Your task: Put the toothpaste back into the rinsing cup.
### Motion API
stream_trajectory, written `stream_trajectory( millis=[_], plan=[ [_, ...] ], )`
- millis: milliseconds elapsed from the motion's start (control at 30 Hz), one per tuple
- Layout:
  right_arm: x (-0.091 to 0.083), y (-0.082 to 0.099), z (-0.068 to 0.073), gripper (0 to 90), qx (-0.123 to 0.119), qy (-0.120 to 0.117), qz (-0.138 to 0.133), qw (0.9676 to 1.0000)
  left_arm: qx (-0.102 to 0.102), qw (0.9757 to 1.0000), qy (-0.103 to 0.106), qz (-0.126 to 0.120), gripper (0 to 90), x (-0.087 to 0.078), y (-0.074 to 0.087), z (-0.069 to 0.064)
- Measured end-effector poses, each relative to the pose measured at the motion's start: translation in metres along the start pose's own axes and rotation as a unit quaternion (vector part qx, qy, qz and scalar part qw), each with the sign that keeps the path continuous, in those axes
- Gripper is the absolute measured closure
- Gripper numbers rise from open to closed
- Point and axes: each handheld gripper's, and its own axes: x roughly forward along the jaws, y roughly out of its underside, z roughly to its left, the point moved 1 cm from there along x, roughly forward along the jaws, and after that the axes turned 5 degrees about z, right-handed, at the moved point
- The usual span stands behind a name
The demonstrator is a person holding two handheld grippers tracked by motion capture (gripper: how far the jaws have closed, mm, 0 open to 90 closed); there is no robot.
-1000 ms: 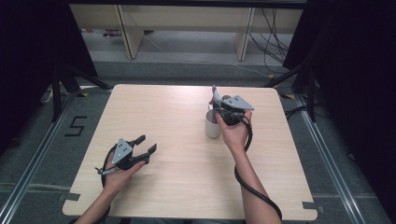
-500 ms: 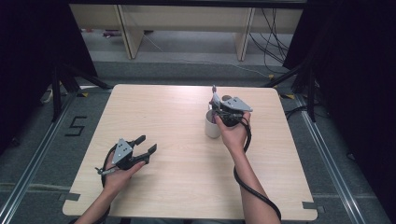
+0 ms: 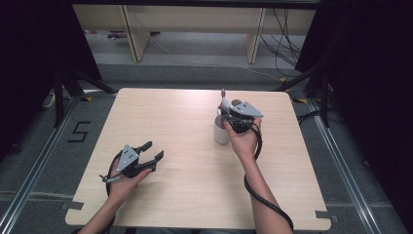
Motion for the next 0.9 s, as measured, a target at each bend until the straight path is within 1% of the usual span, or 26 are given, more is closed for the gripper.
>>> stream_trajectory(
  millis=[33,67,100,133,167,200,233,267,300,333,367,433,633,667,767,800,833,900],
  plan=[
    [0.0000,-0.0002,-0.0007,76.9,-0.001,0.001,-0.001,1.0000,0.000,1.0000,0.000,0.000,38.2,0.0000,0.0000,0.0001],
    [-0.0009,0.0000,0.0002,76.8,0.009,-0.003,0.006,0.9999,0.000,1.0000,0.000,0.000,38.2,0.0000,0.0000,0.0001],
    [-0.0016,0.0001,0.0006,76.7,0.015,-0.002,0.009,0.9999,0.000,1.0000,0.000,0.000,38.2,0.0000,0.0000,0.0001],
    [-0.0024,0.0000,-0.0011,76.6,0.003,-0.001,0.009,1.0000,0.000,1.0000,0.000,0.000,38.2,0.0000,0.0000,0.0001],
    [-0.0023,-0.0001,-0.0017,76.5,0.000,-0.004,0.006,1.0000,0.000,1.0000,0.000,0.000,38.2,0.0000,0.0000,0.0001],
    [-0.0030,-0.0001,-0.0019,76.4,-0.001,0.001,0.006,1.0000,0.000,1.0000,0.000,0.000,38.2,0.0001,-0.0001,0.0001],
    [-0.0036,-0.0002,-0.0022,76.3,-0.002,0.001,0.006,1.0000,0.000,1.0000,0.000,0.000,38.2,0.0001,-0.0001,0.0000],
    [-0.0050,-0.0001,-0.0017,76.2,0.001,-0.003,0.014,0.9999,0.000,1.0000,0.000,0.000,38.2,0.0001,0.0000,0.0000],
    [-0.0051,0.0000,-0.0036,76.1,-0.009,0.000,0.006,0.9999,0.000,1.0000,0.000,0.000,38.2,0.0001,0.0000,-0.0001],
    [-0.0066,0.0005,-0.0018,76.0,0.005,-0.003,0.017,0.9998,0.000,1.0000,0.000,0.000,38.2,0.0000,0.0000,0.0000],
    [-0.0078,0.0011,-0.0006,76.0,0.014,-0.001,0.019,0.9997,0.000,1.0000,0.000,0.000,38.2,0.0001,0.0000,0.0000],
    [-0.0081,0.0016,-0.0005,75.7,0.015,-0.002,0.017,0.9997,0.000,1.0000,0.000,0.001,38.2,0.0002,-0.0001,0.0001],
    [-0.0070,0.0004,-0.0013,73.3,0.004,-0.002,0.021,0.9998,-0.001,1.0000,0.000,-0.001,38.2,-0.0001,0.0000,0.0002],
    [-0.0065,0.0000,-0.0022,72.4,-0.003,0.000,0.017,0.9998,-0.001,1.0000,0.000,-0.001,38.2,0.0000,0.0000,0.0002],
    [-0.0063,-0.0006,-0.0022,71.0,-0.002,0.001,0.016,0.9999,-0.001,1.0000,0.001,0.000,38.2,0.0000,0.0000,0.0004],
    [-0.0064,-0.0009,-0.0015,70.1,0.003,0.000,0.017,0.9999,-0.001,1.0000,0.001,-0.001,38.1,0.0000,0.0000,0.0004],
    [-0.0067,-0.0007,0.0003,68.9,0.017,0.000,0.019,0.9997,-0.001,1.0000,0.001,-0.001,38.2,-0.0001,0.0000,0.0003],
    [-0.0070,-0.0008,0.0003,66.3,0.021,0.001,0.021,0.9996,-0.001,1.0000,0.001,-0.001,38.2,-0.0001,0.0000,0.0002]
  ],
)
